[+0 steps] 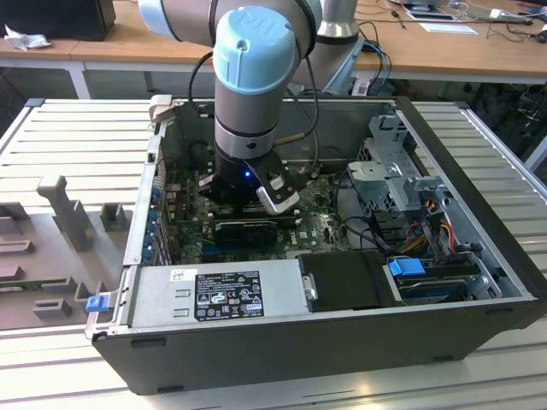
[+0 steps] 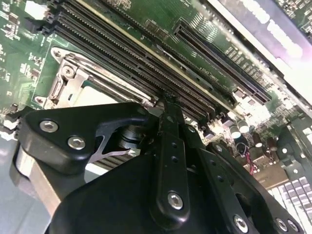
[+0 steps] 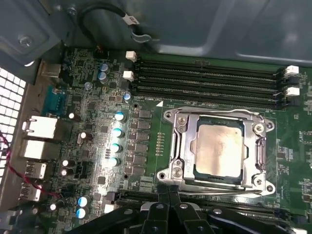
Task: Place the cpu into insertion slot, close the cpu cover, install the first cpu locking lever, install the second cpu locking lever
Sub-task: 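Install the second cpu locking lever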
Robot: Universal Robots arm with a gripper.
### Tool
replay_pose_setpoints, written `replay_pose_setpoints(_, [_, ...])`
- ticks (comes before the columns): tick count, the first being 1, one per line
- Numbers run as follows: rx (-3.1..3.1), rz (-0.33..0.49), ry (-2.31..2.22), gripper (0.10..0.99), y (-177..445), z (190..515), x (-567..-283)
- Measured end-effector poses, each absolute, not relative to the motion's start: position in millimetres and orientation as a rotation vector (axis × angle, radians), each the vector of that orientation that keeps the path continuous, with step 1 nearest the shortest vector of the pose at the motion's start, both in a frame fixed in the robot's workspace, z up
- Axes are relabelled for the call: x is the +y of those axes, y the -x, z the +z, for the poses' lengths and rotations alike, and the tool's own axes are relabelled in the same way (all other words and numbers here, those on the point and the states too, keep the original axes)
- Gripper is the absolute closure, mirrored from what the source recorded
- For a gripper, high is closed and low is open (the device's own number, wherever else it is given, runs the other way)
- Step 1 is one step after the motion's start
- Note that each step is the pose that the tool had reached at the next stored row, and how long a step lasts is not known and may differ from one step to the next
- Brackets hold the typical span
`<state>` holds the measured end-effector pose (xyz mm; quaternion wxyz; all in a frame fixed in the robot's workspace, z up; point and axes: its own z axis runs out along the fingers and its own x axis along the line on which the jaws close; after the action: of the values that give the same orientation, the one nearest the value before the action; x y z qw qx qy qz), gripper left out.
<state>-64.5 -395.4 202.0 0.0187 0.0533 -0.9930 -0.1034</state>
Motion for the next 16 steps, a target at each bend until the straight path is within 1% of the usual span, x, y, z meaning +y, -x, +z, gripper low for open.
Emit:
replay_pose_setpoints(5, [-3.079, -0.37, -0.166, 0.98, 65.7, 200.0, -395.3])
replay_pose_setpoints(12, [-3.077, -0.386, -0.167, 0.98, 73.2, 193.9, -395.6])
replay_pose_setpoints(16, [-3.076, -0.411, -0.167, 0.98, 73.1, 193.2, -395.3])
